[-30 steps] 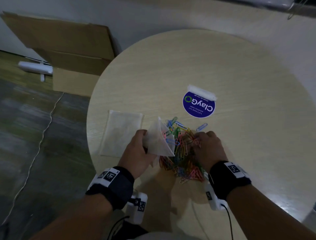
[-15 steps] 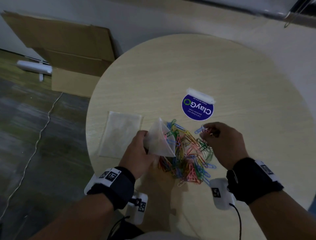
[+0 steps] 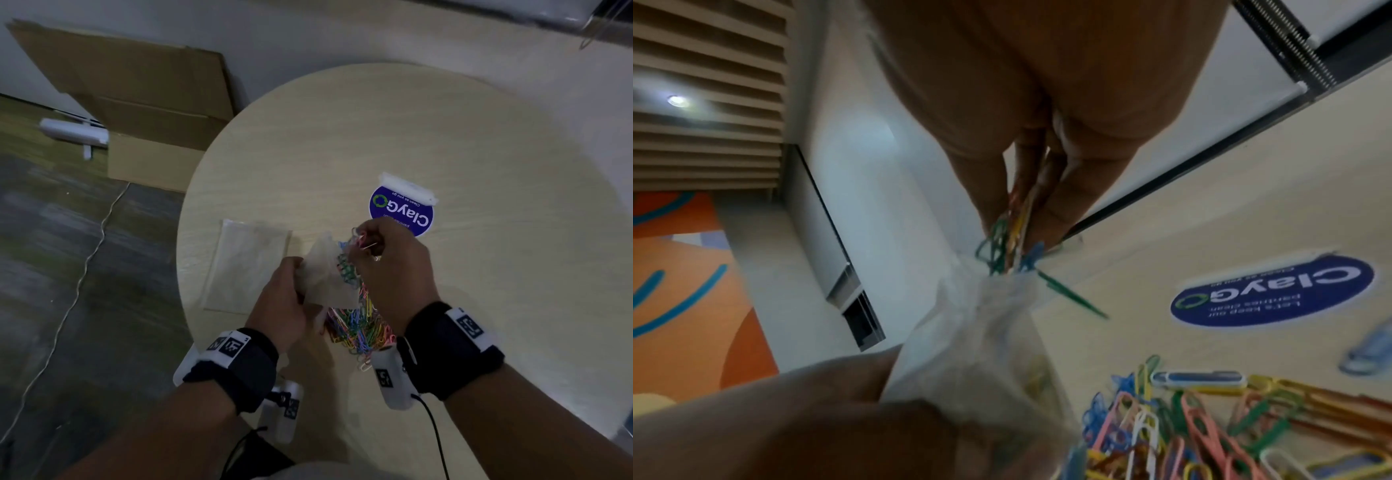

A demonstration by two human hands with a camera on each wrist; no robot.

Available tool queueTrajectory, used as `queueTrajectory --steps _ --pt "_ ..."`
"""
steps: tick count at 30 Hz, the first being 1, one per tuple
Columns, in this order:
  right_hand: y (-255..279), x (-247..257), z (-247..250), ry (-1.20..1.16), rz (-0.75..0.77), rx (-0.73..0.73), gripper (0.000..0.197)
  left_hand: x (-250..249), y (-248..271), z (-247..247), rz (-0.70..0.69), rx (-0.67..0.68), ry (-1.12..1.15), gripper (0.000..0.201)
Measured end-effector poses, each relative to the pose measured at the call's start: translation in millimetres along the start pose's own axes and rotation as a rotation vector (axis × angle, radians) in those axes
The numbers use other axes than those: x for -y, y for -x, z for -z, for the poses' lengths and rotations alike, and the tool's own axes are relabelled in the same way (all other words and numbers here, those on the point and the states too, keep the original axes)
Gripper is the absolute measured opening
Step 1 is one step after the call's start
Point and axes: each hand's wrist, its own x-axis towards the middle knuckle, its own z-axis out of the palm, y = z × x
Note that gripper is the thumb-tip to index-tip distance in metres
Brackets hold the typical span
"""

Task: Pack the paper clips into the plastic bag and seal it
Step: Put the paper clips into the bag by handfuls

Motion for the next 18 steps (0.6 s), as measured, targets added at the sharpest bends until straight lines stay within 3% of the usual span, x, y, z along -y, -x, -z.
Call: queueTrajectory --steps 4,6,9,10,12,14,16,18 --pt "9 7 4 0.049 0.052 0.124 0.014 0 1 2 0.007 -0.014 0.049 0.057" --pt "12 7 14 0.030 0.061 0.054 0.017 -3 2 4 0.009 -0.009 0.030 0.058" --pt "8 -7 23 -0.023 -0.053 -0.102 0.016 -4 3 5 0.033 0.001 0.037 0.062" --pt "6 -14 22 -0.032 -0.117 -0.076 0.017 -5 4 6 0.038 -0.002 0.046 0.064" --pt "5 -24 14 -0.064 -0.234 0.124 0.025 -5 6 7 0.040 0.000 0.054 0.065" --pt "9 -28 4 -0.034 -0.245 0.314 0.028 -6 7 8 0.047 0.015 0.051 0.064" --pt "12 -25 -1 0.030 -0.168 0.344 0.020 -7 8 10 0.051 0.032 0.039 0.066" --pt "12 -19 0 0.070 -0.107 0.277 0.011 -11 11 16 0.043 0.034 -0.010 0.075"
